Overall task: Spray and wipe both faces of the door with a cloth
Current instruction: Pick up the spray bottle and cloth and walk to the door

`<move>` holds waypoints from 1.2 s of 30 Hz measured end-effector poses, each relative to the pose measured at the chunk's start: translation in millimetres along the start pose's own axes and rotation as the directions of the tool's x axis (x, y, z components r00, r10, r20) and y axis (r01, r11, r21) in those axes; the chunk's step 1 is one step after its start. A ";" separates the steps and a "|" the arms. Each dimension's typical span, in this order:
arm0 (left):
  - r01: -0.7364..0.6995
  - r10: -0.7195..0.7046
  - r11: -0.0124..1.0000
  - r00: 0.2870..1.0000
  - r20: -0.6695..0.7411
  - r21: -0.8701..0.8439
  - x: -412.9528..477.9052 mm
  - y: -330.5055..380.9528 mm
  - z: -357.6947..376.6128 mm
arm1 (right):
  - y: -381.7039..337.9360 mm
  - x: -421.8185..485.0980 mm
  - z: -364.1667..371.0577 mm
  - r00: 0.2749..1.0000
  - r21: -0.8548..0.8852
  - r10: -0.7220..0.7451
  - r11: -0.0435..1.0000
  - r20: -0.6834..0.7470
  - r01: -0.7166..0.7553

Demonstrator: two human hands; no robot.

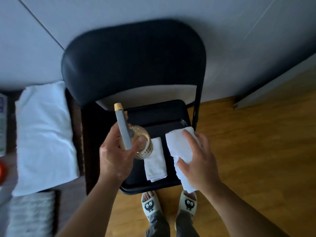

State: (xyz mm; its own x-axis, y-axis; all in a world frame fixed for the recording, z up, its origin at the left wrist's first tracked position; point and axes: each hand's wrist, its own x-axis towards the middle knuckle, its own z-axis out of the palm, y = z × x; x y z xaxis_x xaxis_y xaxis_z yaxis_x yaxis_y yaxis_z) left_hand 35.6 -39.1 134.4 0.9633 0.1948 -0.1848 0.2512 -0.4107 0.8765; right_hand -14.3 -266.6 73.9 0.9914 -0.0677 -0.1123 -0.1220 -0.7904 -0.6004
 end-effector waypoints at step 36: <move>-0.376 0.500 0.866 0.602 0.623 -0.331 -233.9 393.2 85.5 | -31.3 -206.3 -419.3 0.867 0.158 0.055 0.987 -0.495 0.028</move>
State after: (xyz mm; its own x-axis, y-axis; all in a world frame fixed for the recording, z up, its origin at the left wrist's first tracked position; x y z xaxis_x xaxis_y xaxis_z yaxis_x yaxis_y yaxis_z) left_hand -82.9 -322.3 484.3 0.7646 -0.6425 0.0500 -0.1758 -0.1334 0.9753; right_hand -194.8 -483.1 447.8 0.8766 -0.4036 0.2622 -0.1001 -0.6858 -0.7209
